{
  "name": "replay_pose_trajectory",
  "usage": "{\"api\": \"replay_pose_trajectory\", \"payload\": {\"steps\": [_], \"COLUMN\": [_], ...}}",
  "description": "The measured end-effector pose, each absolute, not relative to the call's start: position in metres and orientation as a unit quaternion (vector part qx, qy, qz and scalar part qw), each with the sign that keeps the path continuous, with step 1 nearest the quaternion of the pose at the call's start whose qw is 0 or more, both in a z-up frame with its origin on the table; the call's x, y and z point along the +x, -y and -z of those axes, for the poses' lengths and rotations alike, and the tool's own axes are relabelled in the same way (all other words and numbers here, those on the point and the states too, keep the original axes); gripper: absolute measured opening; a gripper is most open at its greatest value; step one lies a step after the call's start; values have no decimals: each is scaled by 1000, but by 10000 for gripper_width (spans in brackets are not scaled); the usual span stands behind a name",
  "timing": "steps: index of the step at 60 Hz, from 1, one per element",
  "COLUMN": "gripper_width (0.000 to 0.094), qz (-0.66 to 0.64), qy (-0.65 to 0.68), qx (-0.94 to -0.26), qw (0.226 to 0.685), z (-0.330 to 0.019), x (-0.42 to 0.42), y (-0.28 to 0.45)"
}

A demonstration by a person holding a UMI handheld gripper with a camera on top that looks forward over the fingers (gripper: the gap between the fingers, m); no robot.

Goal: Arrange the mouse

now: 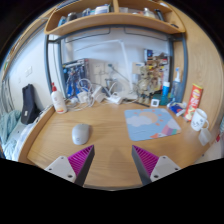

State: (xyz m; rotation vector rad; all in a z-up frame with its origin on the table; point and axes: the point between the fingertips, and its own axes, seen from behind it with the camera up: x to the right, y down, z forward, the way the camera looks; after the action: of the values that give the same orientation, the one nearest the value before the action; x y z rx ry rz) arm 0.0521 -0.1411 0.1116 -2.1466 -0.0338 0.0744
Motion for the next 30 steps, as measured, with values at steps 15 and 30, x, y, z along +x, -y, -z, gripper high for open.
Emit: {"api": "replay_pose_trajectory", "payload": {"steps": [15,30], "gripper_width": [810,798], "qz": [-56,-57], "qy": [43,61], "qx": [-889,-890], "qw": [452,447], "z": [-124,-138], "x": [42,68], "y": [123,95]}}
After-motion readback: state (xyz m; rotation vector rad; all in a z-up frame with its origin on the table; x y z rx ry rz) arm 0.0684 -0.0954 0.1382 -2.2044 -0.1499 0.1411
